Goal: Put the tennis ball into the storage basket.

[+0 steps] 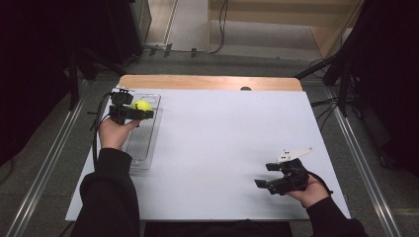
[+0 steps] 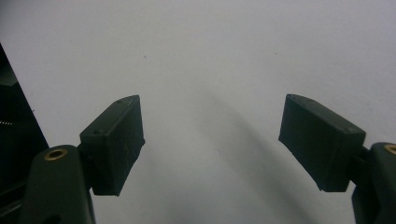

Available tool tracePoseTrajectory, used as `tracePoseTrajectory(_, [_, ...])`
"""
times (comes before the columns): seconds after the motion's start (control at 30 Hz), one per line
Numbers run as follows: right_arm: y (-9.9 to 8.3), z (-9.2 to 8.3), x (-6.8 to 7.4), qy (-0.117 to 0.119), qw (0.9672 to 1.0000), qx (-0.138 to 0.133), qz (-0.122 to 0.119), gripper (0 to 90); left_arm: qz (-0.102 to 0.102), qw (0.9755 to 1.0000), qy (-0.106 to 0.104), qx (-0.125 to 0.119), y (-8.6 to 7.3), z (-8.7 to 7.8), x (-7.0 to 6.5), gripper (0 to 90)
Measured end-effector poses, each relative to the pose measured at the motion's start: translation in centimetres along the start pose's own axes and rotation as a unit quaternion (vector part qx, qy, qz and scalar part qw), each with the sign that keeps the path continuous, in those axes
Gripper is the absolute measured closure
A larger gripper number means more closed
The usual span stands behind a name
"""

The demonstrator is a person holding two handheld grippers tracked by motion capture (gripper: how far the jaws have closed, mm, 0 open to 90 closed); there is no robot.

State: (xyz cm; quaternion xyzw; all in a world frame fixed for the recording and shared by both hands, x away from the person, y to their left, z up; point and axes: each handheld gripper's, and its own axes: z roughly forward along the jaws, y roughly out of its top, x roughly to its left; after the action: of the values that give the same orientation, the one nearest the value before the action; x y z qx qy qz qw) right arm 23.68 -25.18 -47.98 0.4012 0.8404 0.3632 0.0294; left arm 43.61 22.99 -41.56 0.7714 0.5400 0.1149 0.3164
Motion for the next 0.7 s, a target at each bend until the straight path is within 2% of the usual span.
tracePoseTrajectory(0.07, [0.0, 0.0, 0.0, 0.0, 1.0, 0.0, 0.0, 19.9, -0.009, 0.9999, -0.011, -0.008, 0.1, -0.2, 0.2, 17.9])
tracePoseTrajectory(0.17, [0.0, 0.0, 0.0, 0.0, 1.0, 0.001, 0.0, 19.9, -0.012, 0.9997, -0.009, -0.017, 0.2, -0.6, 0.2, 14.7])
tracePoseTrajectory(0.33, [0.0, 0.0, 0.0, 0.001, 1.0, 0.0, -0.002, 19.9, -0.012, 0.9997, -0.003, -0.019, 0.4, -1.0, 0.1, 14.5])
tracePoseTrajectory(0.7, [0.0, 0.0, 0.0, 0.001, 1.0, 0.001, -0.002, 19.9, -0.003, 0.9995, -0.026, -0.016, 1.0, -1.5, -0.7, 14.7])
